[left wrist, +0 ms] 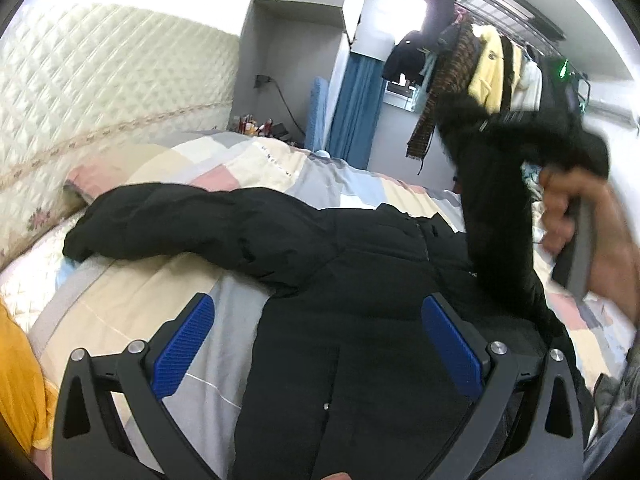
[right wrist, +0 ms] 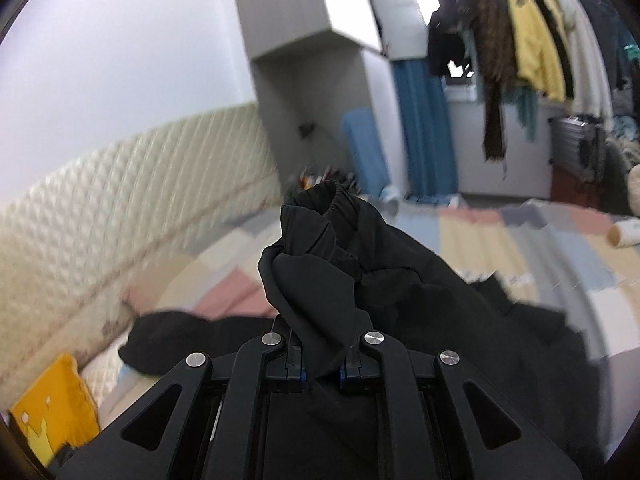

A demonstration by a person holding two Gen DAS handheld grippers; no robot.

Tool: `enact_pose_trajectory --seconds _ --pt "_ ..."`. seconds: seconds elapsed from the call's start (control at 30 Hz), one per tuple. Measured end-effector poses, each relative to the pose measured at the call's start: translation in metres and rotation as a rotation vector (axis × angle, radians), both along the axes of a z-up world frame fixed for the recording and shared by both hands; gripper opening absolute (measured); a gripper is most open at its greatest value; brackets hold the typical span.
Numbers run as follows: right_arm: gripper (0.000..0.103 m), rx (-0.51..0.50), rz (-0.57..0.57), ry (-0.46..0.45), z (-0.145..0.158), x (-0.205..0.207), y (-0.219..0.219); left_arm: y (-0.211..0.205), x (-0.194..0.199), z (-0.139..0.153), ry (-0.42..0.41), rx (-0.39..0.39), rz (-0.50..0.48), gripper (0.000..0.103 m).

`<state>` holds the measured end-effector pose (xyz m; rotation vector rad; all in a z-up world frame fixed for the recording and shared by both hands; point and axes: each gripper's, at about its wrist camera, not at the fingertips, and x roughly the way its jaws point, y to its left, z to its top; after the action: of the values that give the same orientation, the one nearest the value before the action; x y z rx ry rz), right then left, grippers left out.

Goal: Fold large clothes
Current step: 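Lift the held sleeve and fold it across the jacket body with the right tool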

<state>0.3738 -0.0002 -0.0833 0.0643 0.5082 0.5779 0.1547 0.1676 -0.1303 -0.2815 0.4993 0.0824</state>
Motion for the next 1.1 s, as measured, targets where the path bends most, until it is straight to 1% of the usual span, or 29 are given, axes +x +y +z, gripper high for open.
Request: enact_pose_trajectory --seconds 0.07,0.1,0.2,0.33,0.43,0.57,0.7,0.87,1.0,1.07,1.1 --pt "0.009 -0.012 0.018 0.030 -0.028 0.003 0.017 0.004 0.001 -0.002 0.001 -0.006 0.003 0.103" --pt "0.009 -0.019 0.024 0.039 -0.037 0.001 0.023 0.005 0.001 -0.003 0.003 -0.009 0.003 0.103" --pt "0.009 -0.063 0.052 0.070 -0.077 -0.001 0.044 0.007 0.005 -0.007 0.012 -0.022 0.001 0.103" --pt "0.009 -0.099 0.063 0.129 -0.124 0.003 0.054 0.011 0.011 -0.015 0.029 -0.041 -0.004 0.103" --pt "0.009 -0.133 0.068 0.143 -0.151 0.001 0.062 0.011 0.015 -0.020 0.043 -0.054 -0.013 0.103" --pt "0.010 -0.164 0.082 0.178 -0.180 0.003 0.064 0.009 0.017 -0.023 0.053 -0.050 -0.021 0.103" --pt "0.010 -0.179 0.082 0.200 -0.190 0.005 0.067 0.007 0.019 -0.025 0.067 -0.052 -0.027 0.103" --pt "0.011 -0.153 0.089 0.217 -0.183 0.005 0.062 0.001 0.021 -0.025 0.088 -0.044 -0.039 0.103" --pt "0.017 -0.182 0.104 0.236 -0.173 -0.001 0.064 -0.007 0.022 -0.017 0.097 -0.027 -0.037 0.103" --pt "0.022 -0.191 0.108 0.237 -0.165 -0.007 0.063 -0.011 0.019 -0.008 0.081 -0.030 -0.052 0.103" --pt "0.028 -0.189 0.114 0.236 -0.161 -0.010 0.061 -0.013 0.018 -0.005 0.080 -0.025 -0.050 0.103"
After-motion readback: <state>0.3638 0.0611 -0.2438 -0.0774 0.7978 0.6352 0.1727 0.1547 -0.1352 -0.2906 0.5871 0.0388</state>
